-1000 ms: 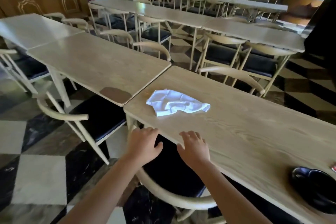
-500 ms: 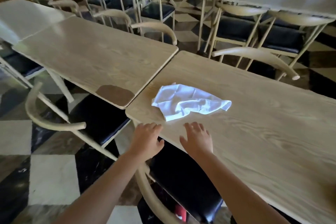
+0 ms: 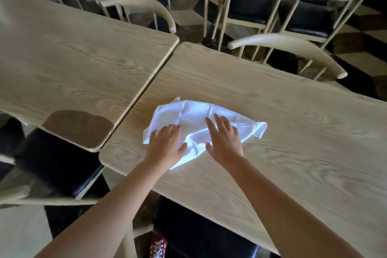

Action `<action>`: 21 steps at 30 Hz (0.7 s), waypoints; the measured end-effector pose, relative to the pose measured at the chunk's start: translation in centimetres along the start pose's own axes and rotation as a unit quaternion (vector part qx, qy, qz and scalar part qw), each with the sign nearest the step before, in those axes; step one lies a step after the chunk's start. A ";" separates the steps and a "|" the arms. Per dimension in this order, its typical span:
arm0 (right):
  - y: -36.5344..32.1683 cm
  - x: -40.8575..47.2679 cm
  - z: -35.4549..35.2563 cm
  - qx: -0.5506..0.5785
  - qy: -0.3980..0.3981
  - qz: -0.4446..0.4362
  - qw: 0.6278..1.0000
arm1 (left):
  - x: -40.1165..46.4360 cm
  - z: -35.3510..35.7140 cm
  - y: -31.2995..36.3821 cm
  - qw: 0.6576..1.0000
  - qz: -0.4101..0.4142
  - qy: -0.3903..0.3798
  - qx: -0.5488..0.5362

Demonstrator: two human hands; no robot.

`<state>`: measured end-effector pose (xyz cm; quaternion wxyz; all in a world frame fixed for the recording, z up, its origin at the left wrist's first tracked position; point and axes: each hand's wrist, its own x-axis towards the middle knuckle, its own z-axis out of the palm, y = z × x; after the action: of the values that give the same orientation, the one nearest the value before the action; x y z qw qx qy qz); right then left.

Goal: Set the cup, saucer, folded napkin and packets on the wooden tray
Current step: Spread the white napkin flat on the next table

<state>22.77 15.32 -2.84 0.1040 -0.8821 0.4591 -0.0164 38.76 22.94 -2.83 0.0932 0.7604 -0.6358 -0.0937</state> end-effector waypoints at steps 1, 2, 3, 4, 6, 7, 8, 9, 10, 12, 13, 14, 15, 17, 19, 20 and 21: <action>0.9 0.8 0.3 -0.010 -0.007 0.011 1.000 | 1.0 0.8 0.3 1.000 0.003 -0.010 -0.004; 1.6 1.5 0.5 -0.024 -0.024 0.022 0.999 | 1.9 1.5 0.6 1.000 0.009 -0.024 0.003; 2.3 2.0 0.8 -0.039 -0.047 0.032 0.998 | 2.6 2.2 0.9 0.999 0.016 -0.044 0.019; 2.8 2.2 1.0 -0.049 -0.069 0.039 0.996 | 3.2 2.7 1.2 0.996 0.023 -0.071 0.040; 3.4 2.2 1.9 -0.052 -0.090 0.047 0.993 | 3.9 3.4 1.6 0.990 0.028 -0.115 0.082; 3.5 2.0 2.4 -0.048 -0.081 0.048 0.994 | 4.1 3.6 1.7 0.987 0.028 -0.124 0.096; 3.4 1.7 2.8 -0.044 -0.060 0.045 0.996 | 4.2 3.7 1.8 0.986 0.030 -0.124 0.105; 3.4 1.3 3.0 -0.043 -0.032 0.042 0.998 | 4.4 3.6 1.8 0.986 0.034 -0.123 0.108; 3.5 1.0 3.1 -0.039 -0.007 0.045 0.998 | 4.5 3.4 1.9 0.986 0.040 -0.124 0.105; 3.5 0.4 2.9 -0.021 0.022 0.056 0.998 | 4.8 2.7 2.0 0.987 0.051 -0.139 0.064; 3.5 0.1 2.6 -0.007 0.030 0.058 0.998 | 4.9 2.2 2.1 0.988 0.050 -0.147 0.016; 3.5 -0.2 2.2 0.011 0.042 0.060 0.997 | 4.9 1.7 2.3 0.986 0.045 -0.154 -0.042; 3.5 -0.4 1.7 0.033 0.054 0.063 0.996 | 4.9 1.2 2.6 0.982 0.043 -0.157 -0.094; 3.7 -0.9 0.9 0.066 0.076 0.064 0.993 | 4.8 0.0 3.1 0.975 0.063 -0.154 -0.145; 3.9 -1.4 -0.4 0.080 0.080 0.057 0.992 | 4.8 -1.2 3.6 0.972 0.082 -0.155 -0.157; 4.1 -1.7 -1.1 0.086 0.078 0.051 0.992 | 4.8 -1.9 3.9 0.970 0.090 -0.152 -0.164; 4.3 -2.1 -2.0 0.097 0.073 0.045 0.992 | 4.7 -2.7 4.1 0.968 0.100 -0.148 -0.174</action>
<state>17.86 14.28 -1.65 0.1557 -0.8429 0.5008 -0.1201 36.41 17.62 0.69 0.1379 0.6428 -0.6889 -0.3053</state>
